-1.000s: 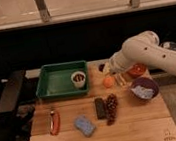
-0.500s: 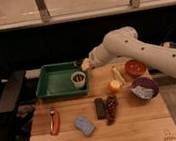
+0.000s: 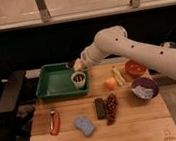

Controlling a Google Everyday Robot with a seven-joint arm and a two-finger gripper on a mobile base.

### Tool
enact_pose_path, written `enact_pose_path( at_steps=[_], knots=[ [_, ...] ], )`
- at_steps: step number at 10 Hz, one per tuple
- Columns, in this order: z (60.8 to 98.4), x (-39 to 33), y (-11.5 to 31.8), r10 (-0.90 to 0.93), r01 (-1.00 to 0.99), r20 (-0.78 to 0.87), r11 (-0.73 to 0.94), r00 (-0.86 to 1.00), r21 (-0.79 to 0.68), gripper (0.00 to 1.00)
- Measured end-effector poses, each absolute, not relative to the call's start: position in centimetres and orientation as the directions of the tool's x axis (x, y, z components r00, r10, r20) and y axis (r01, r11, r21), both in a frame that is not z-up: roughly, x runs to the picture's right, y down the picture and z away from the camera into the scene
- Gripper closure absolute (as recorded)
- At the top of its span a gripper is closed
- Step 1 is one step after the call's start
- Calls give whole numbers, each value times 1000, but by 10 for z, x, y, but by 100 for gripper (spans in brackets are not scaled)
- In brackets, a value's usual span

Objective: Wipe tray with brush

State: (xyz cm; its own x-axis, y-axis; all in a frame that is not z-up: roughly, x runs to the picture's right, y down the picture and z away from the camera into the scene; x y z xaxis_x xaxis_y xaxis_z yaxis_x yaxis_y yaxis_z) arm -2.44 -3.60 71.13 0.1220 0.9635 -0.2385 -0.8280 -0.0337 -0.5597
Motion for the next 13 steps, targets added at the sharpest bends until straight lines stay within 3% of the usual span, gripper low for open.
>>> enact_pose_path(
  at_steps=[7, 13],
  knots=[
    [717, -31, -42, 968, -809, -209, -9, 140, -588, 100],
    [737, -110, -54, 967, -691, -129, 60, 219, -720, 100]
  ],
)
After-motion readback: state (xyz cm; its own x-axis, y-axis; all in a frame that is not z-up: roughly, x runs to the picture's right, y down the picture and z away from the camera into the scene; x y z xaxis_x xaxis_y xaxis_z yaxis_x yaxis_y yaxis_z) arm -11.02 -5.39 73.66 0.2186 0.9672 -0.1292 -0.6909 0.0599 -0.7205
